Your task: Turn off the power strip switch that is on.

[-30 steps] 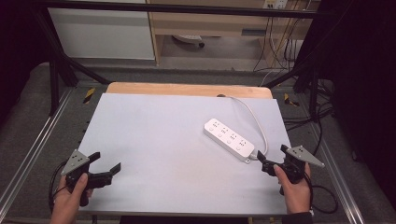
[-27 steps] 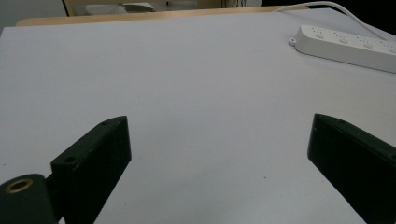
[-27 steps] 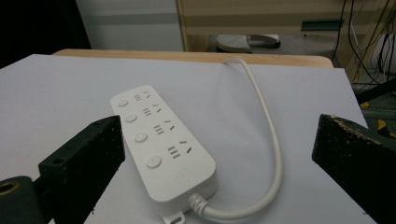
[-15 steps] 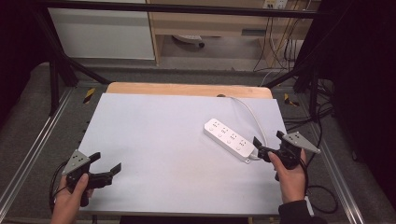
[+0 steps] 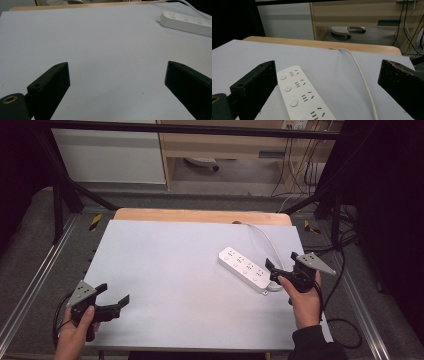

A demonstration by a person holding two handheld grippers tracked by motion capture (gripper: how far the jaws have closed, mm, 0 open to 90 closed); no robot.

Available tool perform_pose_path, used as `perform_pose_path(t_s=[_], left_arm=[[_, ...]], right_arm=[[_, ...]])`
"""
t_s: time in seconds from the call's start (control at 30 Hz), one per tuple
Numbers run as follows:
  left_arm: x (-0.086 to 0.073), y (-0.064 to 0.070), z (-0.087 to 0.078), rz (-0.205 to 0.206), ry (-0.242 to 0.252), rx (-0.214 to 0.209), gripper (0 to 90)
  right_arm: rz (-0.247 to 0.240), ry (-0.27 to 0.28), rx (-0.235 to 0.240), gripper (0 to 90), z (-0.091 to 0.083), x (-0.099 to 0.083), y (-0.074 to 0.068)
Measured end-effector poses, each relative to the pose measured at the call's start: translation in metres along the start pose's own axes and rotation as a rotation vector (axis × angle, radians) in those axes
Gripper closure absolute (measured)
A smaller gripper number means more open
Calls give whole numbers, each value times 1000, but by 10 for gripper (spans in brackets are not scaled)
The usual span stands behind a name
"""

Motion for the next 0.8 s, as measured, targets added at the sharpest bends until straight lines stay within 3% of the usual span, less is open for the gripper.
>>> perform_pose_path(t_s=[0.43, 0.7, 0.8], left_arm=[[-1, 0, 1, 1, -3, -2, 60], [-1, -1, 1, 2, -4, 1, 60], [-1, 0, 1, 1, -8, 0, 60]], right_arm=[[12, -5, 22, 59, 12, 4, -10], [4, -16, 36, 49, 23, 5, -18], [-8, -29, 42, 84, 30, 3, -21]])
Point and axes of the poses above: each handheld gripper's, and its own axes: z roughly forward along the jaws, x roughly out of its top, y roughly to its right, the point moved 9 cm from there along z, roughly forward along the jaws, and after that the axes turned 3 degrees about -y, right-handed, at the moved point
